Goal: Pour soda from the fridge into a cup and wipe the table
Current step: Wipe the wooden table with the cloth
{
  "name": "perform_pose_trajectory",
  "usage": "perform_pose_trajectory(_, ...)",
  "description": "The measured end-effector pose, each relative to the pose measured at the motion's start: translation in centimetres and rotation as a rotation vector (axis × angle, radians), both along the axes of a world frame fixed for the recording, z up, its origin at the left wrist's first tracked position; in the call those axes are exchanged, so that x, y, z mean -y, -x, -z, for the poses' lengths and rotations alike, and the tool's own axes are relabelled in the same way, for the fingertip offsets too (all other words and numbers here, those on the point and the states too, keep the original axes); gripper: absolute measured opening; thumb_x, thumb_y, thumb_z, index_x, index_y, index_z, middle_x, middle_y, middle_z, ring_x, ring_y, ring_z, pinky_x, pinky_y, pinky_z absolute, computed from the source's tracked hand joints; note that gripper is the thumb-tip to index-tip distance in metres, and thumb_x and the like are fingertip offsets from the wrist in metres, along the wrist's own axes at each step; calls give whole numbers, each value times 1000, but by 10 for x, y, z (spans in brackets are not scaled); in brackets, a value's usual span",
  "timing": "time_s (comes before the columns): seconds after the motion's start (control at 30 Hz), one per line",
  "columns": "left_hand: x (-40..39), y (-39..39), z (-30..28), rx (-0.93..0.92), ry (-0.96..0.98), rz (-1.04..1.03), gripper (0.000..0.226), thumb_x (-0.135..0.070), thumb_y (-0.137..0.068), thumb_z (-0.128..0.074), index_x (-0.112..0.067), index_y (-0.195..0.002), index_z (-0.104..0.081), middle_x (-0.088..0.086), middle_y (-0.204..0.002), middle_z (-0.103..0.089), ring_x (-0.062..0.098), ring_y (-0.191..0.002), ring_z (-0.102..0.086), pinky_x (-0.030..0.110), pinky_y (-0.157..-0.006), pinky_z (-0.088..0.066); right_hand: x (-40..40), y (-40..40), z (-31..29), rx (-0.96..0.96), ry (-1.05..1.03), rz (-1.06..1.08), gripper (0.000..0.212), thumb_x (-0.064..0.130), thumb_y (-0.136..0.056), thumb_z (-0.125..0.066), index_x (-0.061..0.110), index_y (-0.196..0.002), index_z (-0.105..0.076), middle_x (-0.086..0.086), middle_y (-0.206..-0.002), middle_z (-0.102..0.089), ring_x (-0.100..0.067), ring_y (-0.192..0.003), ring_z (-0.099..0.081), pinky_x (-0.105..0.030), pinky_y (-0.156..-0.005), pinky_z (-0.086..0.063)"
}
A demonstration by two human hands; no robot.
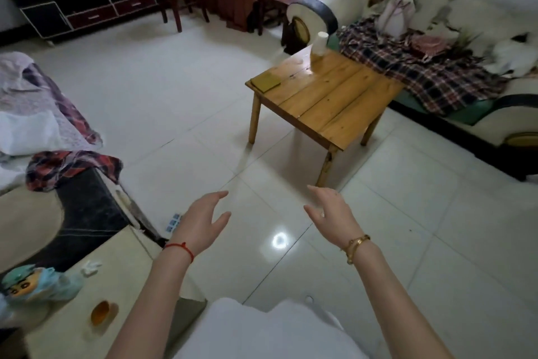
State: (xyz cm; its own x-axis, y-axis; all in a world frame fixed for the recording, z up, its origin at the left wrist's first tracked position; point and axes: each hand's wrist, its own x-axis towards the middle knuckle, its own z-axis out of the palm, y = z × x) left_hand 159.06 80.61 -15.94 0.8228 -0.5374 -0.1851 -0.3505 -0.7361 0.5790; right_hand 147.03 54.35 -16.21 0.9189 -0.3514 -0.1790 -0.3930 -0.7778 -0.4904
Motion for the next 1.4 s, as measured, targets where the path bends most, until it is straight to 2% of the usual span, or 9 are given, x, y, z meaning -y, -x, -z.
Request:
perform_pose_trajectory(0.07,45,0,-3,18,16,22,50,-28,-96,-58,-17,-144,-46,0,-145,-49,18,-134,-45,26,-110,-30,42,8,-7,11,10,28,49,36,-99,-46,20,-145,-37,4,-145,-44,-16,-138,-31,-40,-114,-31)
perform_pose_trajectory(0.23,151,4,-8,42,60,81,50,-27,-96,-59,-18,-144,-46,-1,-145,-49,16,-134,-45,26,-111,-32,138,25,-20,28,50,81,48,35,-98,-47,21,-143,-39,3,-142,-46,-16,-136,-34,-38,-113,-32)
perform_pose_trajectory(0.33,203,3,-10,56,70,118,50,-26,-96,-58,-17,-144,-45,-1,-145,-49,15,-135,-44,22,-110,-29,187,31,-23,41,51,116,47,36,-98,-47,22,-143,-39,2,-142,-46,-16,-137,-34,-39,-114,-31)
perform_pose_trajectory(0.73,381,-35,1,71,-7,304,51,-31,-96,-57,-19,-144,-44,0,-144,-50,18,-134,-45,32,-110,-36,337,33,14,4,-15,287,47,36,-99,-45,21,-143,-40,1,-145,-45,-17,-137,-34,-41,-115,-29)
perform_pose_trajectory(0.9,478,-73,12,66,3,377,49,-30,-96,-57,-18,-143,-46,0,-143,-52,17,-134,-46,33,-111,-37,419,9,19,-16,-23,348,48,35,-99,-45,20,-144,-39,1,-145,-44,-17,-137,-34,-39,-115,-28)
perform_pose_trajectory(1.13,625,-141,1,64,34,429,48,-31,-96,-57,-20,-142,-46,-1,-141,-53,16,-132,-47,32,-108,-39,556,-57,-3,4,20,370,47,35,-99,-46,19,-143,-41,1,-145,-46,-17,-138,-34,-39,-115,-28)
perform_pose_trajectory(1.4,719,-204,-8,88,-8,422,49,-31,-96,-57,-20,-142,-46,-1,-143,-51,16,-134,-46,34,-111,-39,648,-130,-7,20,-2,349,47,35,-99,-45,21,-143,-39,2,-145,-45,-15,-137,-33,-38,-116,-28)
